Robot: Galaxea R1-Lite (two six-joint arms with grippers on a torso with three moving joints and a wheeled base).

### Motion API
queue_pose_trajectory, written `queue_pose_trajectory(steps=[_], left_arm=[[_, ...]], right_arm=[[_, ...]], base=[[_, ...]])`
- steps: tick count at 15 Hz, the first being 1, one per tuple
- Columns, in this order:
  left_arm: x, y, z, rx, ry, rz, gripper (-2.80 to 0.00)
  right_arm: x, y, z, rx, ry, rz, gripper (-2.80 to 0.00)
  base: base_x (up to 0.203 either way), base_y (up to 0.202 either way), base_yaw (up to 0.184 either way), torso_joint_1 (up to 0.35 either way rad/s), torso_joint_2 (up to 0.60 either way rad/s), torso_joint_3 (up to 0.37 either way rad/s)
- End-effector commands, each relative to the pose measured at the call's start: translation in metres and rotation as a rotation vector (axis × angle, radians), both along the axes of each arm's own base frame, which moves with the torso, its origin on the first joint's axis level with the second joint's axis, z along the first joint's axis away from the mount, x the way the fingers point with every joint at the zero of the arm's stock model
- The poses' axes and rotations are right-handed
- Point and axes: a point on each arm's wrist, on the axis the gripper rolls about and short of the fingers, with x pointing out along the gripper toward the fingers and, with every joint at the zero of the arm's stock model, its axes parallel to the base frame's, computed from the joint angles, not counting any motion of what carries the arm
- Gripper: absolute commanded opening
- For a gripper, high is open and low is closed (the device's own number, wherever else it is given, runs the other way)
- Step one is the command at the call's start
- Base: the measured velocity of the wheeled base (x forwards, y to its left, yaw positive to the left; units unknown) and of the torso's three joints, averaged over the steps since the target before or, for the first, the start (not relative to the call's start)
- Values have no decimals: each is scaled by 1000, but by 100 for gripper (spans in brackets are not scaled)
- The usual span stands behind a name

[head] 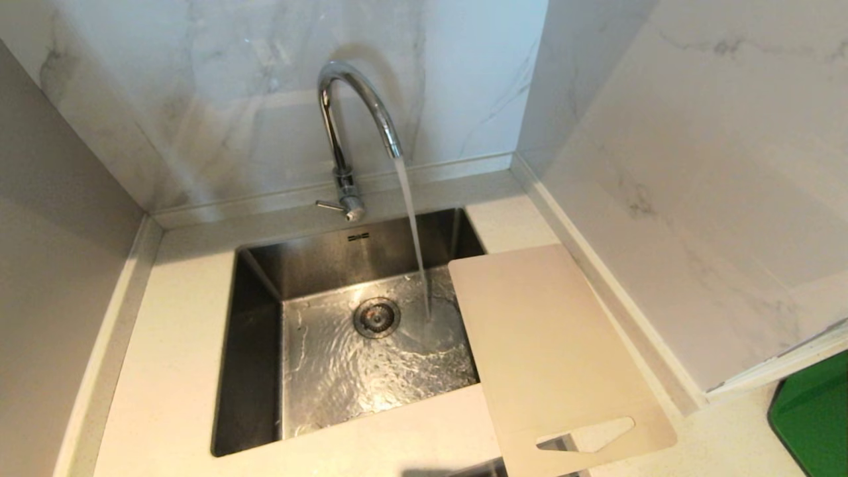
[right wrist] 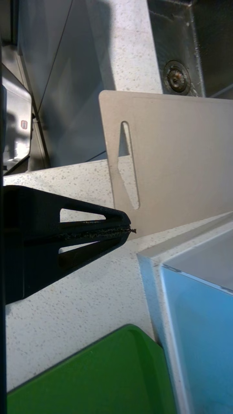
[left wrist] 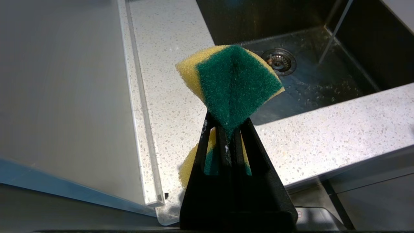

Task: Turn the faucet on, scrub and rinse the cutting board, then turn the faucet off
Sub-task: Pick up the cutting board

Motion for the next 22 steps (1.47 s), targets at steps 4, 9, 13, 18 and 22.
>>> queue_pose_trajectory(steps=[4,9,13,18,22], left_arm=[[0,0,0,-1,1,0,-280],[0,0,0,-1,1,0,-280],[0,0,0,-1,1,-1,-280],[0,0,0,-1,1,-1,-280],[0,0,0,1,1,-1,-280]], right_arm=[[7,0,52,-2,8,9,-280],[31,2,102,3,46,84,-280],[54,4,157,4,55,152,-280],[80,8,203,0,171,343,-280],[115,9,204,-144,288,404,-280]], base=[[0,0,0,0,0,0],[0,0,0,0,0,0],[0,0,0,0,0,0],[0,0,0,0,0,0],[0,0,0,0,0,0]])
